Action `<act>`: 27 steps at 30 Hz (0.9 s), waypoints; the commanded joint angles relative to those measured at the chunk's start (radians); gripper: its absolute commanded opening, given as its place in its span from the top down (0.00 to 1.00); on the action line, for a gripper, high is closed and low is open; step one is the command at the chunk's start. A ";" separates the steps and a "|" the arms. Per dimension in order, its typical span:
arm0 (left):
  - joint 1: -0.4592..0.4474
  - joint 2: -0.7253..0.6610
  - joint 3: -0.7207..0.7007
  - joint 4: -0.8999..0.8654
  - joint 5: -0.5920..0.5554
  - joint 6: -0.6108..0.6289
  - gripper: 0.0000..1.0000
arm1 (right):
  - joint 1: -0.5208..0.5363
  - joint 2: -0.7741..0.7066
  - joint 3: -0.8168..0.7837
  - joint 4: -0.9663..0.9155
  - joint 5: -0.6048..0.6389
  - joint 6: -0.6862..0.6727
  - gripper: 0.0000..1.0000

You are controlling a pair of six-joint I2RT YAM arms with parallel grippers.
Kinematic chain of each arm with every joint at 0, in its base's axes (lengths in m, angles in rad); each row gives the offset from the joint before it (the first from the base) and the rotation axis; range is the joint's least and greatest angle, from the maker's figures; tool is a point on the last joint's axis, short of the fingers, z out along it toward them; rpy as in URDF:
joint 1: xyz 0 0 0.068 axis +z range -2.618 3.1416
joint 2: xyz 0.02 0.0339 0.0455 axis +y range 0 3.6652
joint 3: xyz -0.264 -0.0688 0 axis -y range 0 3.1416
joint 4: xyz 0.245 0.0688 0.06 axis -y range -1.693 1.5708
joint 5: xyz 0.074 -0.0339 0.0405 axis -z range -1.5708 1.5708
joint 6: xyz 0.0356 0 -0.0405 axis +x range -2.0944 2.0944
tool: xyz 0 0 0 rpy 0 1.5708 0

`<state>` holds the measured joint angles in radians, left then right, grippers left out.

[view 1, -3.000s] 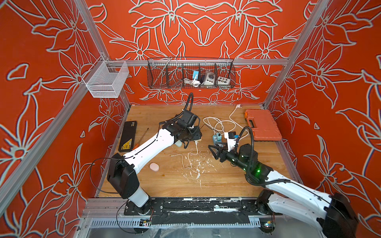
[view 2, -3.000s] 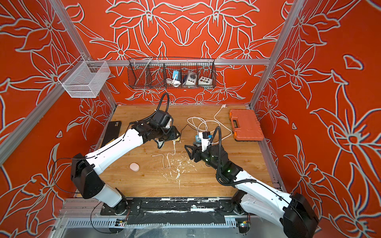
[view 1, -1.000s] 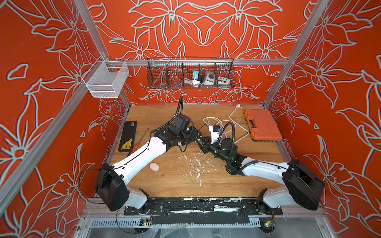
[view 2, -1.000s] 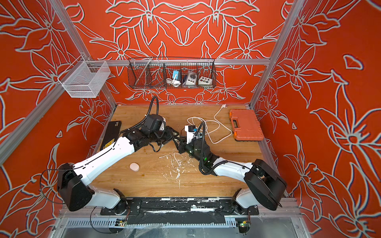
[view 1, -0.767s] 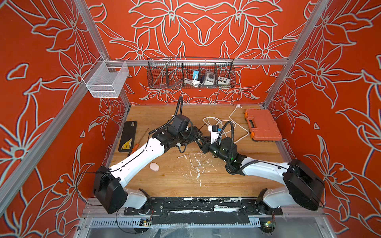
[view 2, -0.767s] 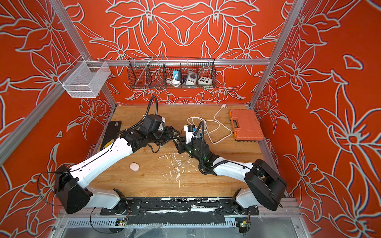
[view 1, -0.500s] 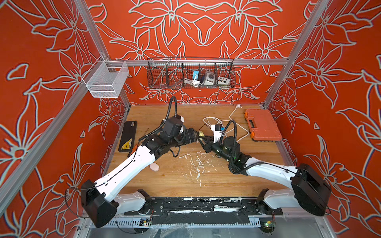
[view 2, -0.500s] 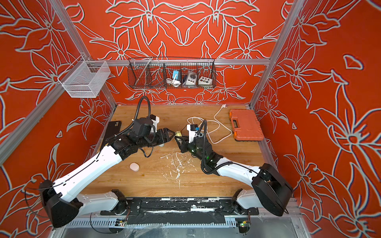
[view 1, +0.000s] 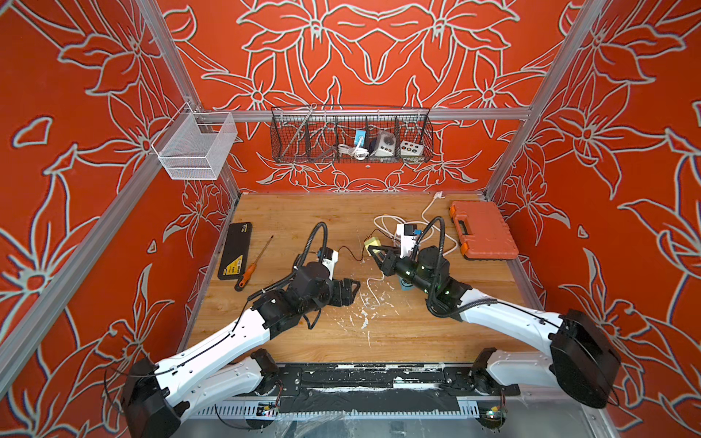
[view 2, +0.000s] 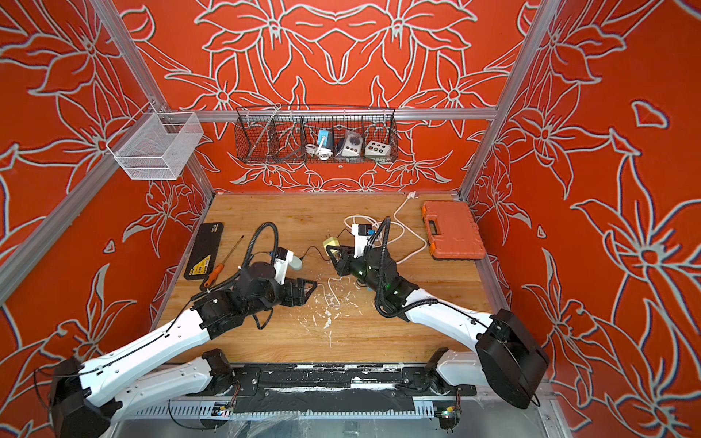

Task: Charge the bluetooth headset
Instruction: Adjust the charging cable at the plug.

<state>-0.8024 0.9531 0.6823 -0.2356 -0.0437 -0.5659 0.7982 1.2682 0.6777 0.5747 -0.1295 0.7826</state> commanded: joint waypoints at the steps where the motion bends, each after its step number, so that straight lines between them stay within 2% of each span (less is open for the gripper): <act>1: -0.093 0.029 -0.022 0.200 -0.150 0.096 0.18 | -0.003 -0.034 0.045 0.005 -0.031 0.046 0.82; 8: -0.135 0.195 -0.016 0.353 -0.248 0.126 0.16 | -0.003 -0.069 0.056 -0.002 -0.047 0.084 0.81; 16: -0.134 0.385 0.074 0.421 -0.369 0.122 0.18 | -0.003 -0.105 0.051 0.014 -0.044 0.131 0.81; 19: -0.135 0.420 0.096 0.415 -0.377 0.111 0.30 | -0.003 -0.124 0.051 0.003 -0.035 0.128 0.81; 21: -0.135 0.416 0.091 0.410 -0.368 0.107 0.44 | -0.003 -0.144 0.050 -0.017 -0.020 0.117 0.81; 27: -0.135 0.322 0.043 0.327 -0.347 0.111 0.77 | -0.006 -0.203 0.066 -0.159 0.041 0.057 0.81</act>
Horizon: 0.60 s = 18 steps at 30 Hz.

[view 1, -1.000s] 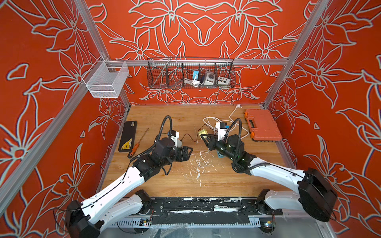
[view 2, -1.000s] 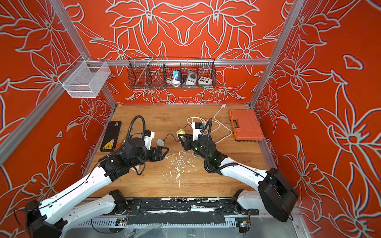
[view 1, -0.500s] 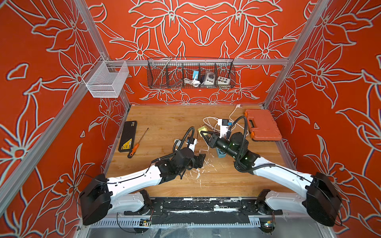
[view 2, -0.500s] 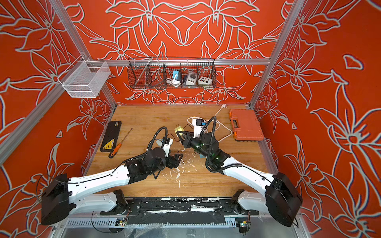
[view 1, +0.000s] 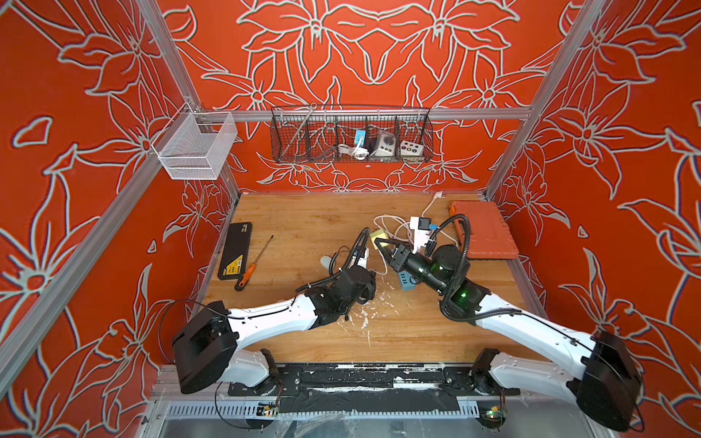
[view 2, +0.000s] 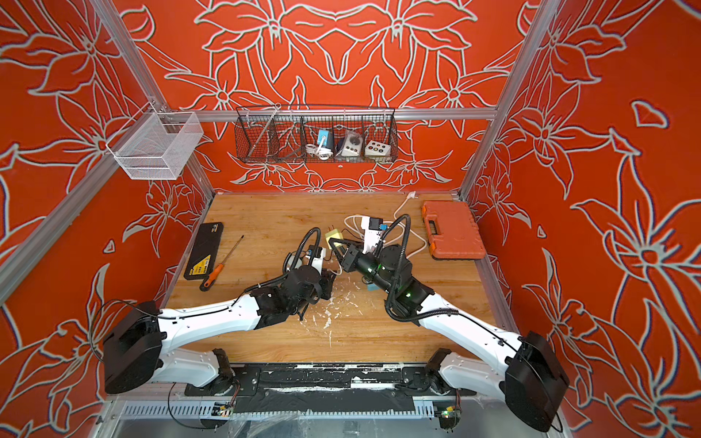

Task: Charge the bluetooth headset
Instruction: Adjust the charging cable at the plug.

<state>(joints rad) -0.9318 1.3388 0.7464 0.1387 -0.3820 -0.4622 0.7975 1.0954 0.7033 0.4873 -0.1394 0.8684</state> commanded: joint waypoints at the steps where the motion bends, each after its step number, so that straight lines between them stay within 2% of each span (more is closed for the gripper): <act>1: -0.005 -0.083 -0.029 -0.065 -0.003 0.011 0.81 | -0.009 -0.036 0.046 -0.103 0.057 -0.039 0.81; 4: -0.006 -0.151 -0.045 -0.117 0.040 0.029 0.92 | -0.020 -0.051 0.056 -0.193 0.073 -0.068 0.81; 6: -0.007 -0.196 -0.044 -0.155 0.083 0.047 0.95 | -0.028 -0.058 0.083 -0.278 0.079 -0.100 0.81; 12: -0.007 -0.287 0.005 -0.306 0.189 0.118 0.96 | -0.063 -0.044 0.236 -0.631 0.089 -0.225 0.81; 18: -0.007 -0.318 0.107 -0.472 0.286 0.196 0.97 | -0.193 0.032 0.420 -0.974 -0.028 -0.307 0.81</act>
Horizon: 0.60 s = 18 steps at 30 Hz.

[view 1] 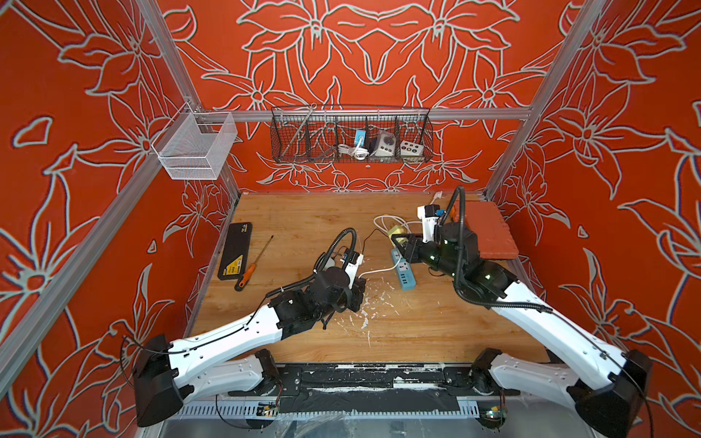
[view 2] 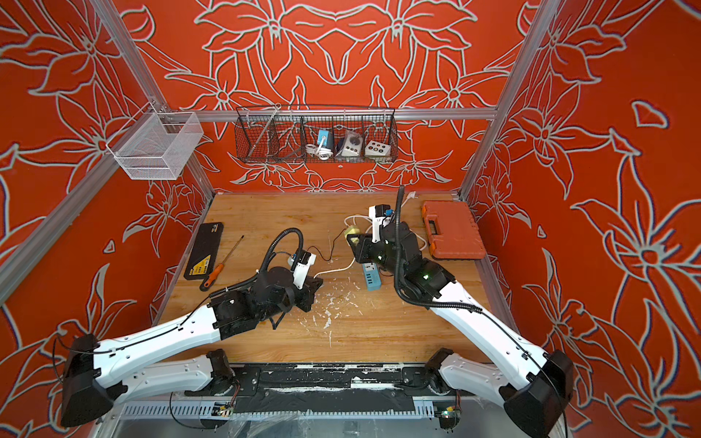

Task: Charge the bluetooth headset
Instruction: Adjust the charging cable at the plug.

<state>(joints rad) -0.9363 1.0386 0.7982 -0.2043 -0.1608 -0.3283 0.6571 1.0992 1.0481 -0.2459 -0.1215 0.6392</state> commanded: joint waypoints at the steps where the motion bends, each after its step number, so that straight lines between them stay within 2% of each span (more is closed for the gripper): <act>1: -0.002 -0.013 0.074 -0.150 0.080 0.072 0.97 | -0.069 0.044 0.105 -0.287 -0.060 -0.101 0.81; 6: -0.002 0.050 0.186 -0.253 0.155 0.123 0.97 | -0.101 0.190 0.329 -0.585 -0.081 -0.233 0.82; 13: -0.002 0.139 0.311 -0.368 0.158 0.186 0.97 | -0.106 0.397 0.547 -0.882 -0.100 -0.342 0.82; 18: -0.002 0.163 0.325 -0.361 0.167 0.207 0.97 | -0.106 0.478 0.603 -0.969 -0.086 -0.398 0.82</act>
<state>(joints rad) -0.9371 1.1957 1.1019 -0.5179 -0.0059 -0.1616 0.5591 1.5604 1.6154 -1.0695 -0.2272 0.3214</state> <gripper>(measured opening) 0.048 0.300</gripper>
